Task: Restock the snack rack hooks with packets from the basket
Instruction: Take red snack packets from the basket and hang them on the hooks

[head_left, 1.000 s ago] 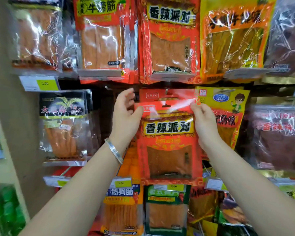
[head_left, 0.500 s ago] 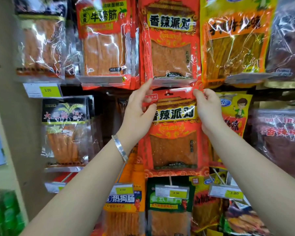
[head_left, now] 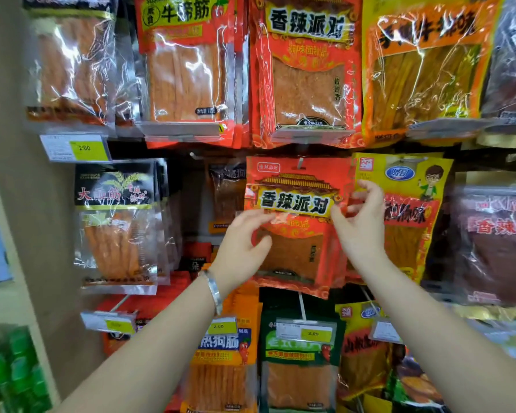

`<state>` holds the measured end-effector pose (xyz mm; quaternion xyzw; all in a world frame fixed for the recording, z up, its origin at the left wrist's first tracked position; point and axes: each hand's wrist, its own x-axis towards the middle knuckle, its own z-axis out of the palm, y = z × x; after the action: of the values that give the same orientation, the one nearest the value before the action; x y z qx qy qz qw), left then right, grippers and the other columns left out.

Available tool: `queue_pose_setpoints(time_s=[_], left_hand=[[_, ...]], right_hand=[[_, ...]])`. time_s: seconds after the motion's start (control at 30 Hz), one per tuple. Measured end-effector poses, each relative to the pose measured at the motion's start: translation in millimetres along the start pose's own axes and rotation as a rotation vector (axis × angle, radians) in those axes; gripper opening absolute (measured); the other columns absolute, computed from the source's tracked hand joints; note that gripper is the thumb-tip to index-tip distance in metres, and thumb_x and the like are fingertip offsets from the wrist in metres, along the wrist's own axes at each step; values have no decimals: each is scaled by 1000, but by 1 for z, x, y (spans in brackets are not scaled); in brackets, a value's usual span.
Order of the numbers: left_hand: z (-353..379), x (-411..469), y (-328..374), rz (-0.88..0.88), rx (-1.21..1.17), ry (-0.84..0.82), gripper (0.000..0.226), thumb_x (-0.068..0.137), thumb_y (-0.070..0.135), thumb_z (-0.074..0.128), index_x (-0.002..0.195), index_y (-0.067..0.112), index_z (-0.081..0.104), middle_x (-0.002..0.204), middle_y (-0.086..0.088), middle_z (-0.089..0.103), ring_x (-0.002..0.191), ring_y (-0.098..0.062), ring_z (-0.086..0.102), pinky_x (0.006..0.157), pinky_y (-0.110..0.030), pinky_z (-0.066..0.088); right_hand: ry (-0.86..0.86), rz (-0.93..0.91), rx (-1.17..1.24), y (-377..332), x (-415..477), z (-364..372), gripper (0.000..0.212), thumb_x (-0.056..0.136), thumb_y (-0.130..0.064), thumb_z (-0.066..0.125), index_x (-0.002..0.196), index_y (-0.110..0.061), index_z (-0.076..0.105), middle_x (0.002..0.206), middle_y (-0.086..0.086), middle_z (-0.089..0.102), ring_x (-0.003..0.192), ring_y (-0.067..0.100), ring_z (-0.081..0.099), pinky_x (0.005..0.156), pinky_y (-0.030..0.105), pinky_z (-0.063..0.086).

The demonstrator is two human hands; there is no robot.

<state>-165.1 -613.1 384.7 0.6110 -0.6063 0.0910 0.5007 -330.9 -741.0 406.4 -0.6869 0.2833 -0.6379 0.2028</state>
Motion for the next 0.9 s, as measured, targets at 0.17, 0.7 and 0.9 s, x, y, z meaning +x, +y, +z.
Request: queue_pose_setpoints(time_s=[0.17, 0.7, 0.9], left_hand=[[13, -27, -27, -12, 210, -87, 56, 84, 22, 55, 137, 32, 44, 154, 3, 22, 142, -18, 20, 115, -36, 20], [31, 21, -82, 85, 545, -256, 67, 81, 32, 57, 142, 39, 31, 158, 1, -14, 146, -25, -5, 114, -51, 20], [43, 38, -94, 28, 642, -407, 76, 82, 41, 57, 146, 43, 15, 155, 2, -26, 145, -29, -6, 115, -52, 11]], right_hand=[[-25, -452, -460, 27, -54, -1, 61, 73, -11, 74, 128, -10, 49, 129, 19, 48, 120, 33, 42, 97, 50, 41], [-414, -205, -681, 60, -15, 55, 78, 85, -31, 67, 148, -26, 23, 160, 7, 3, 146, 24, 7, 112, 39, 27], [-471, -94, -846, 53, -11, 66, 78, 88, -10, 58, 151, -28, 15, 160, 6, -5, 147, 25, 3, 95, 39, 45]])
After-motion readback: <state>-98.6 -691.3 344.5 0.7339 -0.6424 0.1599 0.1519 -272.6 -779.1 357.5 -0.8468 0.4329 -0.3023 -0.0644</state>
